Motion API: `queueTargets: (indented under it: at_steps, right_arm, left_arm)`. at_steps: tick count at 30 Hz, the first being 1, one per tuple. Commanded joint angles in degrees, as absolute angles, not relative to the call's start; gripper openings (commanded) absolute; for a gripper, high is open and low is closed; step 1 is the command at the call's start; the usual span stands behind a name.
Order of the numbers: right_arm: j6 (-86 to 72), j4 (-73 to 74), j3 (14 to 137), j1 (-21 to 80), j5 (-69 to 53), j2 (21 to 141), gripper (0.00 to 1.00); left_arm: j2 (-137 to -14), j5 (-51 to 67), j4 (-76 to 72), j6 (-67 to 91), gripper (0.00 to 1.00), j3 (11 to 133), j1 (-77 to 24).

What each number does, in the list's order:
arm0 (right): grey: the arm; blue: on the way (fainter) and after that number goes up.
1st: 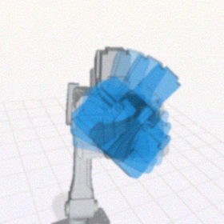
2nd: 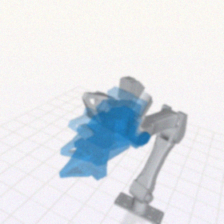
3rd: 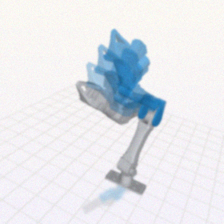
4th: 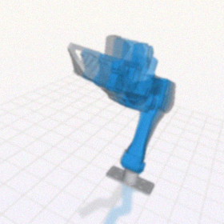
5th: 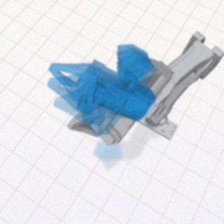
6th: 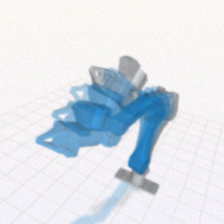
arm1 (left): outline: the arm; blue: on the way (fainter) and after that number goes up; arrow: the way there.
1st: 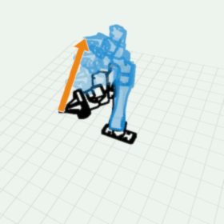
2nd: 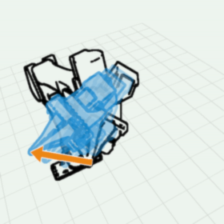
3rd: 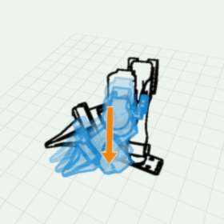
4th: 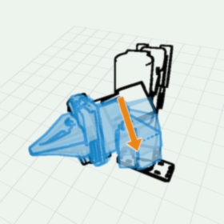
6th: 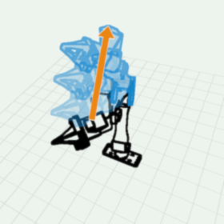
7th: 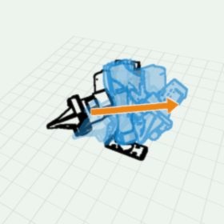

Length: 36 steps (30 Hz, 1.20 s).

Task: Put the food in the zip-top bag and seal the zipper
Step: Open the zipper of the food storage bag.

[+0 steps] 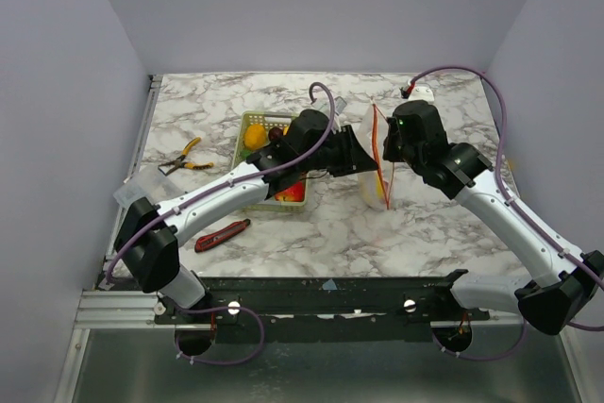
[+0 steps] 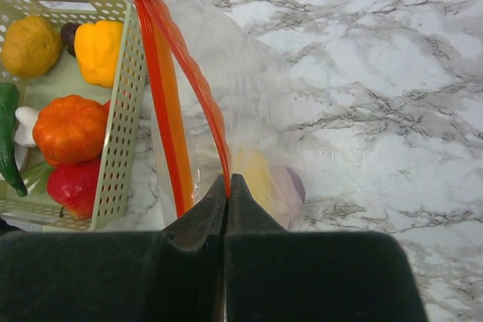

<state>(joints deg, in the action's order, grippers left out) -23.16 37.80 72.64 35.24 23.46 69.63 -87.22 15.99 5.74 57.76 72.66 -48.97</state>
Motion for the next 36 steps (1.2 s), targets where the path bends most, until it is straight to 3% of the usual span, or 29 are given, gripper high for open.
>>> queueTargets:
  at_steps: [1, 14, 15, 18, 22, 25, 31, 36]
  right_arm:
    - [-23.6, 37.3, 72.5, 35.3, 22.8, 69.0, 0.0]
    - [-24.3, 36.5, 71.8, 35.3, 21.3, 69.3, 0.0]
    - [-24.7, 36.5, 71.4, 35.3, 21.6, 69.3, 0.0]
    - [-25.9, 36.7, 70.4, 35.3, 24.8, 68.8, 0.01]
    - [-30.4, 42.2, 71.2, 35.3, 39.7, 68.9, 0.0]
    - [-36.2, 50.5, 72.6, 35.3, 48.5, 68.5, 0.0]
    - [-34.0, 52.0, 71.9, 35.3, 51.3, 62.8, 0.0]
    - [-27.8, 51.9, 72.8, 35.3, 49.2, 61.7, 0.01]
  left_arm:
    - [-89.4, 16.7, 2.3, 58.5, 0.28, 75.1, -50.0]
    - [-94.7, 14.2, 2.6, 57.4, 0.29, 78.7, -50.8]
    - [-94.9, 12.0, 4.8, 55.5, 0.27, 79.9, -51.0]
    - [-94.5, 3.6, 16.1, 50.5, 0.0, 84.6, -51.2]
    - [-87.2, -12.2, 18.9, 46.0, 0.0, 81.7, -54.2]
    - [-83.3, -9.8, 17.2, 46.7, 0.0, 78.4, -54.1]
    - [-80.9, -9.8, 15.8, 49.1, 0.0, 74.9, -53.6]
    - [-89.1, 7.7, 13.0, 50.3, 0.0, 81.8, -52.1]
